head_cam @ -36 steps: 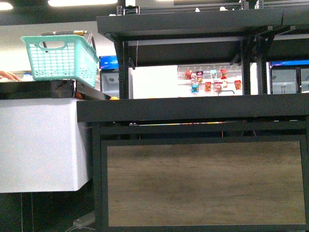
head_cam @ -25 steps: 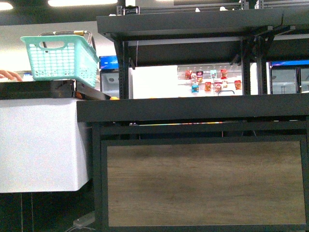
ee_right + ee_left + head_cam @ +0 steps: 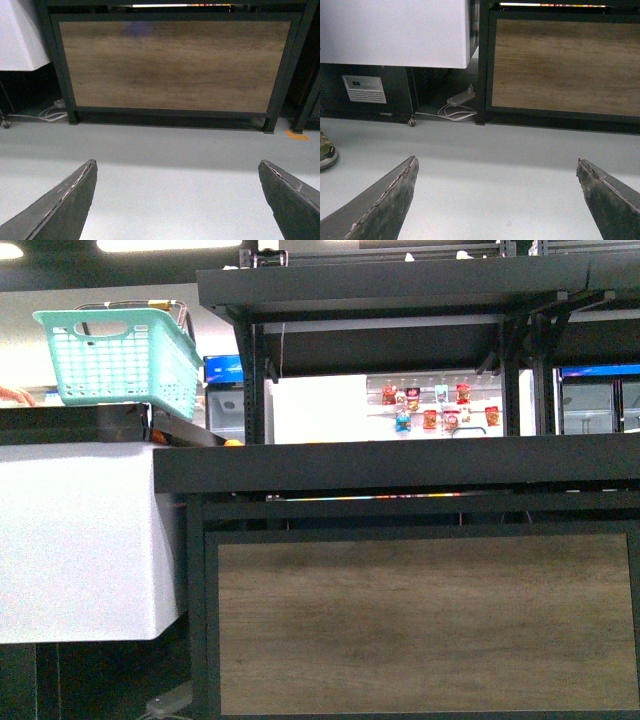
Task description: Pick lemon from shelf
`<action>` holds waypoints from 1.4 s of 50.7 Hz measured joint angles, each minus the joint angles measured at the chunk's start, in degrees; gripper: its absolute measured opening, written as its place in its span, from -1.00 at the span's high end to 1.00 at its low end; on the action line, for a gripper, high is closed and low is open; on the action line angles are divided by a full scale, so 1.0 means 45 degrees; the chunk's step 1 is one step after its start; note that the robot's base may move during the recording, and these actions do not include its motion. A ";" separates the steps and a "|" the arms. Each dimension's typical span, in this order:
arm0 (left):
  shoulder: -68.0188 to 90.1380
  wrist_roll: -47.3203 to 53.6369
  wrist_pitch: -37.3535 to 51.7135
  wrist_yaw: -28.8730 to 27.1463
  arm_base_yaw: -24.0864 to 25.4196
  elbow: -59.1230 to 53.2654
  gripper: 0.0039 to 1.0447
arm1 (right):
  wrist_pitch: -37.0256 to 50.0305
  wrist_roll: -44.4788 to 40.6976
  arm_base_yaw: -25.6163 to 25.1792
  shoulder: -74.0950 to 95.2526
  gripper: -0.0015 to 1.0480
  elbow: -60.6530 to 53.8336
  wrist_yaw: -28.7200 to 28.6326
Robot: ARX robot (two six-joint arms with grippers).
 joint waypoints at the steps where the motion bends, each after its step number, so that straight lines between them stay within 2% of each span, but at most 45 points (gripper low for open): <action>1: 0.0000 0.0000 0.0000 0.0000 0.0000 0.0000 -0.86 | 0.0000 0.0000 0.0000 0.0000 -0.85 0.0000 0.0000; 71: 0.0000 0.0000 0.0000 -0.0005 0.0000 0.0000 -0.86 | 0.0000 0.0000 0.0000 0.0000 -0.85 0.0000 0.0005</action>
